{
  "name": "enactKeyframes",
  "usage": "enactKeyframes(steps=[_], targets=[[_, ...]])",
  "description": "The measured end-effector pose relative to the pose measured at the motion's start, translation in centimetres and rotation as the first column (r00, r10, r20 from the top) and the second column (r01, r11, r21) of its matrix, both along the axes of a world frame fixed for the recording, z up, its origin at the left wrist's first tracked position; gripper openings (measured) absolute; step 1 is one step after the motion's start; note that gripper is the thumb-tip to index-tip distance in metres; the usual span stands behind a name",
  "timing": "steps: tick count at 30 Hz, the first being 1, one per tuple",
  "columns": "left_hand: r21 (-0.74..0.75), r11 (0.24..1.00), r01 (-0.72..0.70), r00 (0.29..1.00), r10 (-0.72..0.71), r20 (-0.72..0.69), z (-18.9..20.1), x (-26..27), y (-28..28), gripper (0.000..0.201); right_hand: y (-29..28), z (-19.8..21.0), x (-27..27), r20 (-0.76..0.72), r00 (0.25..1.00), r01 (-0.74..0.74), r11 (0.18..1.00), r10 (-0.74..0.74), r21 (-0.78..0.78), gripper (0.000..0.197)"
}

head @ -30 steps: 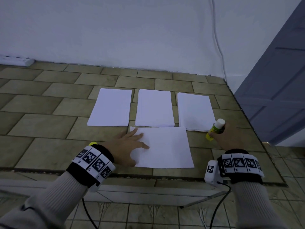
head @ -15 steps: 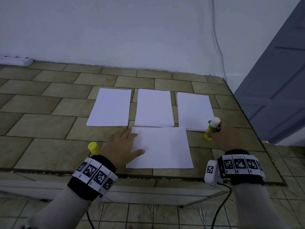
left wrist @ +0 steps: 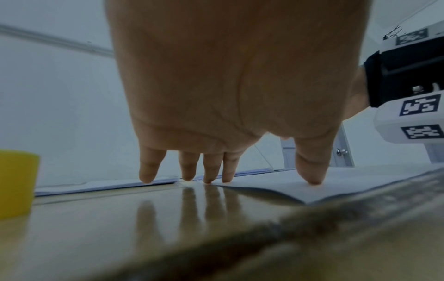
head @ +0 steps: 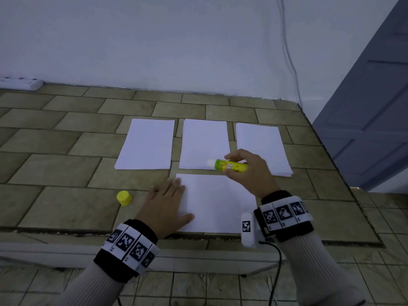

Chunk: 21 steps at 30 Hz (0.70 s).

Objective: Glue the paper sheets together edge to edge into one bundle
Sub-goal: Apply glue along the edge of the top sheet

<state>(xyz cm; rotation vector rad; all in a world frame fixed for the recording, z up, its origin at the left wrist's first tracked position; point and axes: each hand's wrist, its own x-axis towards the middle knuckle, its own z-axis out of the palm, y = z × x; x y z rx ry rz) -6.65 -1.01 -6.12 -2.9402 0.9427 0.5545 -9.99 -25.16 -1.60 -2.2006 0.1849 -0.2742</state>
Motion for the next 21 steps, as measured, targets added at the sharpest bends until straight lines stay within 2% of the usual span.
enactKeyframes(steps=[3, 7, 10, 14, 21], targets=[[-0.026, 1.000, 0.011, 0.999, -0.010, 0.041, -0.8, -0.2, 0.2, 0.109, 1.9, -0.4, 1.0, 0.008, 1.000, 0.011, 0.997, -0.011, 0.073, 0.033], [-0.115, 0.992, 0.048, 0.994, -0.035, 0.106, -1.8, 0.3, 0.7, 0.103, 4.2, -0.8, 2.7, -0.001, 1.000, -0.014, 0.991, 0.015, 0.129, 0.031], [-0.184, 0.981, 0.069, 0.990, -0.045, 0.135, -2.7, 0.6, 1.2, 0.099, 5.5, -1.4, 3.8, -0.009, 0.997, -0.072, 0.996, 0.072, 0.056, 0.026], [-0.245, 0.965, 0.093, 0.985, -0.054, 0.162, -3.5, 0.4, 1.6, 0.105, 7.2, -1.8, 4.8, -0.018, 0.990, -0.143, 0.987, 0.142, -0.069, 0.025], [-0.254, 0.962, 0.100, 0.982, -0.054, 0.182, -4.0, 0.2, 1.4, 0.106, 8.7, -1.8, 5.7, -0.119, 0.976, -0.204, 0.957, 0.182, -0.208, 0.024]])
